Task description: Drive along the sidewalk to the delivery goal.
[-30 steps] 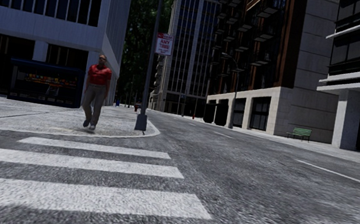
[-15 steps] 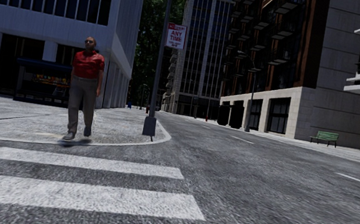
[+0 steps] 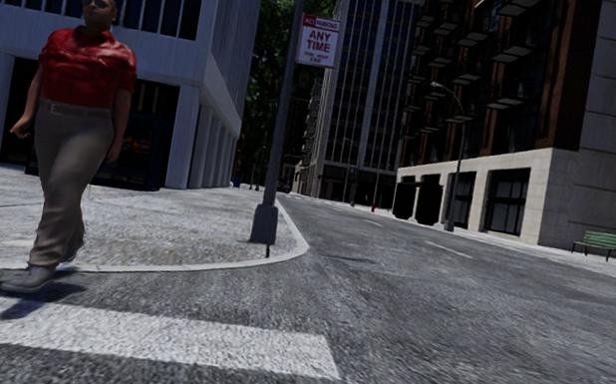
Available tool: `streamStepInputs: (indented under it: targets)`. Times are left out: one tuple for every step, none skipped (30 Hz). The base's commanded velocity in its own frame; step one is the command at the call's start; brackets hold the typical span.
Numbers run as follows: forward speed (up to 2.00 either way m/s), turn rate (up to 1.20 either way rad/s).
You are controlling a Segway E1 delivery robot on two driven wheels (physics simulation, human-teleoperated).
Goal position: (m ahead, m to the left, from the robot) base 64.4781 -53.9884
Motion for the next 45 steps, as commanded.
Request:
streamStepInputs:
  targets:
    - [2.00,0.38]
    - [2.00,0.38]
    - [2.00,0.38]
    - [2.00,0.39]
    - [2.00,0.39]
    - [2.00,0.39]
    - [2.00,0.39]
    - [2.00,0.39]
    - [2.00,0.39]
    - [2.00,0.39]
    - [2.00,0.39]
    - [2.00,0.39]
    - [2.00,0.42]
    - [2.00,0.45]
    - [2.00,0.46]
    - [2.00,0.46]
    - [2.00,0.46]
    - [2.00,0.46]
    - [2.00,0.46]
    - [2.00,0.46]
    - [2.00,0.47]
    - [2.00,0.47]
    - [2.00,0.47]
    - [2.00,0.47]
    - [2.00,0.47]
    - [2.00,0.47]
    - [2.00,0.47]
    - [2.00,0.48]
    - [2.00,0.48]
    - [2.00,0.48]
    - [2.00,0.48]
    - [2.00,0.48]
    - [1.97,0.48]
    - [1.92,0.48]
    - [1.85,0.48]
    - [1.85,0.48]
    - [1.79,0.48]
    - [1.73,0.45]
    - [1.66,0.42]
    - [1.63,0.41]
    - [1.63,0.38]
    - [1.63,0.38]
    - [1.62,0.34]
    - [1.62,0.21]
    - [1.62,0.11]
